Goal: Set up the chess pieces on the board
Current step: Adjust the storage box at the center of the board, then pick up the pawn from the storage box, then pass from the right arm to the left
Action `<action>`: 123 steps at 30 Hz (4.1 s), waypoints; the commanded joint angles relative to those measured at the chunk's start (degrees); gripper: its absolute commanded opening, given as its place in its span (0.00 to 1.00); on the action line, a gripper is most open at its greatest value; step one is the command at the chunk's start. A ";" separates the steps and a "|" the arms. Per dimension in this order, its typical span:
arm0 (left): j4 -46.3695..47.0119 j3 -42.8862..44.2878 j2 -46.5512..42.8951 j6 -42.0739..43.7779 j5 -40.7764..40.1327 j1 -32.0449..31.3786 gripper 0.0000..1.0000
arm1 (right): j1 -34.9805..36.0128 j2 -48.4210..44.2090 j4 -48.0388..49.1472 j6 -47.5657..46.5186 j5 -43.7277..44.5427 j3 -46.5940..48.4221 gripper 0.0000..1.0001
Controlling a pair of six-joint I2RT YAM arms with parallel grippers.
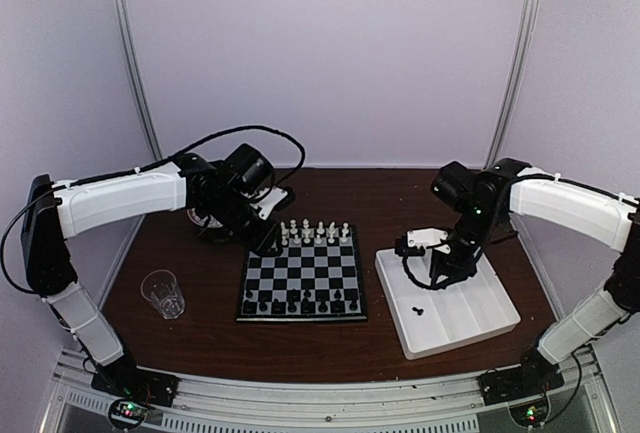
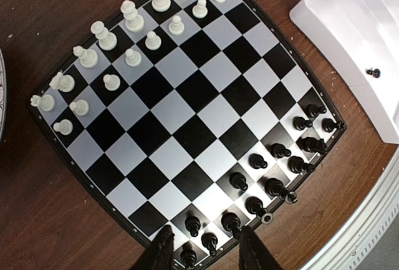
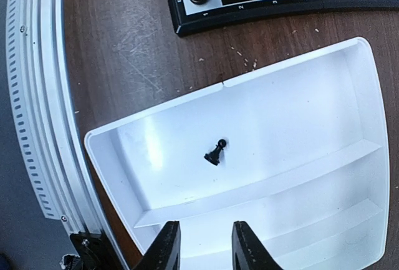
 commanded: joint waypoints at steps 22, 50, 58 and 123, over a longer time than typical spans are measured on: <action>3.40 -1.96 -1.91 -1.48 0.56 0.32 0.37 | 1.00 16.66 19.08 -2.02 6.26 -4.79 0.43; 5.57 -3.80 -2.82 -3.21 1.37 0.32 0.37 | 4.33 21.30 23.51 -1.44 0.14 -6.93 0.30; 9.92 -5.75 -4.59 -4.43 3.95 0.24 0.37 | 3.88 19.47 20.94 -2.28 -0.70 -7.26 0.09; 70.50 6.03 29.59 -56.33 40.66 -10.31 0.32 | 4.67 5.00 14.52 7.76 2.49 6.17 0.13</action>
